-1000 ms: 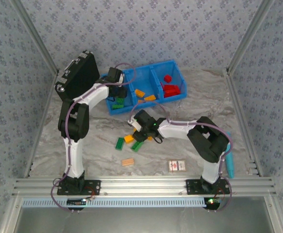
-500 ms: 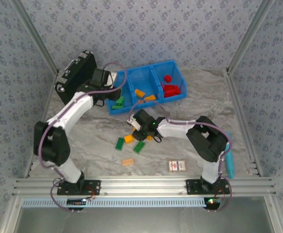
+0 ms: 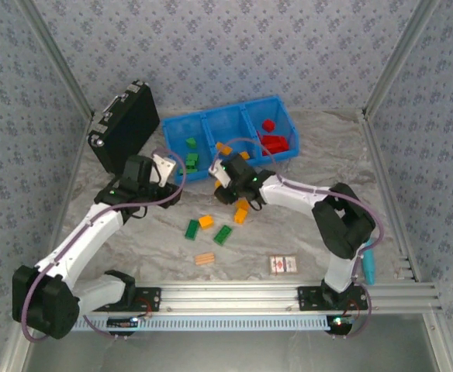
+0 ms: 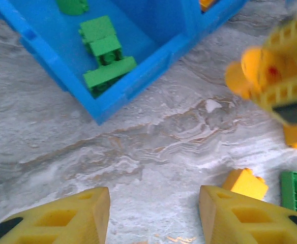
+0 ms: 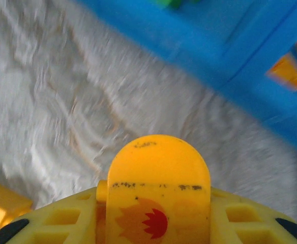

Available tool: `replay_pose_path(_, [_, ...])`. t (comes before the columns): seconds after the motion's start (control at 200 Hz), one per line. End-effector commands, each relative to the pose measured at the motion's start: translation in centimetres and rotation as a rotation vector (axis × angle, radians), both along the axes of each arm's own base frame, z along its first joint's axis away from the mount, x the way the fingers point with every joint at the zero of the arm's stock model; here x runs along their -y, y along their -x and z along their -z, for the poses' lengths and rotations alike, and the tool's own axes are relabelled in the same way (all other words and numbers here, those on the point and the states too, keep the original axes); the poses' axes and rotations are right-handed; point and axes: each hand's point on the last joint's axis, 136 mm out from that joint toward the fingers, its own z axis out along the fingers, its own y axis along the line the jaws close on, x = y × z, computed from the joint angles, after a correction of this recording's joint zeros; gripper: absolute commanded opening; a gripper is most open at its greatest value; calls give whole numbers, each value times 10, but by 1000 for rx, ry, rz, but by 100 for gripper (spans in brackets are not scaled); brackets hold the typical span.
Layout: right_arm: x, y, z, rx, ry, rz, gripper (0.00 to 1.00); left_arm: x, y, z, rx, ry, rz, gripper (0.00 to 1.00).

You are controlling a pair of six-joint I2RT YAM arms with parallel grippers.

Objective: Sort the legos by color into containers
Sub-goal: Place the lego in the container.

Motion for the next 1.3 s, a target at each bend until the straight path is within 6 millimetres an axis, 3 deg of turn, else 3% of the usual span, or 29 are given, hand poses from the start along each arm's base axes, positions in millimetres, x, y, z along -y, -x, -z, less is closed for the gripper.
replay_pose_path(0.0, [2, -25, -44, 70, -45, 2, 33, 23, 11, 0, 26, 65, 110, 50])
replay_pose_path(0.21, [20, -75, -66, 147, -48, 91, 34, 54, 34, 12, 68, -53, 263, 54])
replay_pose_path(0.39, [26, -110, -62, 133, -58, 134, 35, 72, 46, 21, 72, -70, 351, 56])
replay_pose_path(0.505, [24, -123, -49, 71, -58, 135, 36, 69, 45, 30, 58, -157, 365, 56])
replay_pose_path(0.85, [29, -144, -17, -33, -71, 141, 41, 88, 54, 56, -9, -179, 438, 56])
replay_pose_path(1.04, [34, -144, -3, -65, -76, 136, 44, 102, 55, 70, -42, -247, 504, 57])
replay_pose_path(1.13, [35, -142, 0, -76, -78, 119, 52, 106, 53, 75, -57, -281, 531, 57])
replay_pose_path(1.295, [40, -140, 0, -85, -86, 113, 54, 113, 52, 84, -94, -308, 567, 57])
